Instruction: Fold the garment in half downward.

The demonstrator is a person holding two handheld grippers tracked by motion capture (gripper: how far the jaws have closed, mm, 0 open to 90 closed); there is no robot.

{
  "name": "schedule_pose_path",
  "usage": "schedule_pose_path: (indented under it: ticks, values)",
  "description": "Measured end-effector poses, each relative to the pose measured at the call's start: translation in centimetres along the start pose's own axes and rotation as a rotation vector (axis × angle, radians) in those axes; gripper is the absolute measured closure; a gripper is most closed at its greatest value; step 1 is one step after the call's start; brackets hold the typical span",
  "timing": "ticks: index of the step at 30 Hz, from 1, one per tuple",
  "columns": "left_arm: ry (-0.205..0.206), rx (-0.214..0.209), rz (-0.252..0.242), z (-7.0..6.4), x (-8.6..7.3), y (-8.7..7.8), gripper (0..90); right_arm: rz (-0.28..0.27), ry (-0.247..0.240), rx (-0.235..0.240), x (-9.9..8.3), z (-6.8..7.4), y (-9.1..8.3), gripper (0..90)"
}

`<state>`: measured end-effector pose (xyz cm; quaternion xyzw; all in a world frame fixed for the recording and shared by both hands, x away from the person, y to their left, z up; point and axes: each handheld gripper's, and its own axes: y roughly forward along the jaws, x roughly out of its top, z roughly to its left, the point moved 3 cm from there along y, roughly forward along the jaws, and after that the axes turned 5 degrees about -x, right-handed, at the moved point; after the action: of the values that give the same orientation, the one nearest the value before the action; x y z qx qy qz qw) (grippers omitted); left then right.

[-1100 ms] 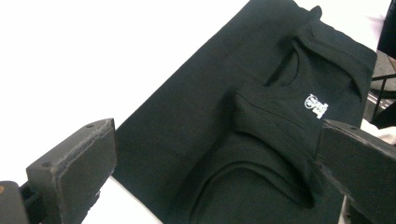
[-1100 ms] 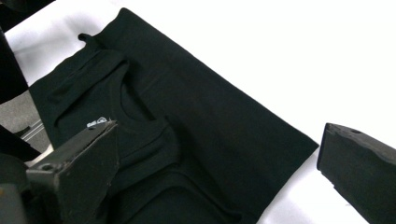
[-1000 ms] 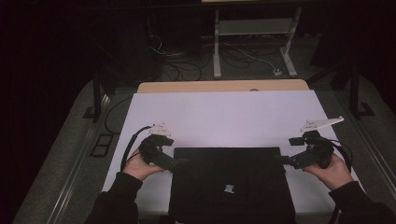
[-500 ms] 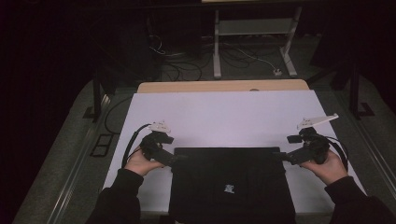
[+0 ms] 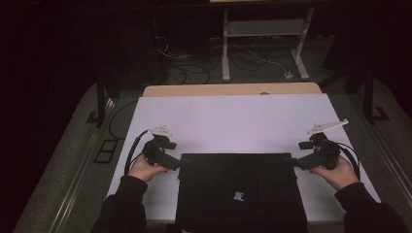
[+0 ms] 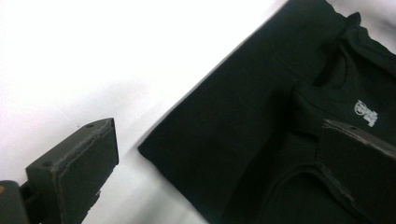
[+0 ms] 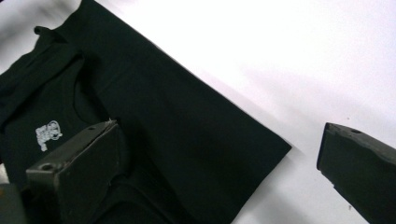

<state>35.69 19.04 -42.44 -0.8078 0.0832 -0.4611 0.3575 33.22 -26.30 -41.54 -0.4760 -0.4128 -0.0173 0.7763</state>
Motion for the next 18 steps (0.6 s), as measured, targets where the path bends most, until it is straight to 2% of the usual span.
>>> schedule_pose_path:
  ticks: [8,13,18]
  values:
    - [-0.015,0.007,-0.004,0.8,-0.5,0.7,0.0,0.007,0.016,-0.003,-0.3,-0.9,0.7,0.0]
    - [-0.008,0.010,0.000,1.0,-0.6,1.0,0.0,0.013,0.023,-0.008,-0.6,-1.4,1.2,0.0]
    - [-0.014,0.008,-0.015,1.4,-0.5,1.3,0.0,0.018,0.033,-0.010,-0.8,-1.8,1.5,0.0]
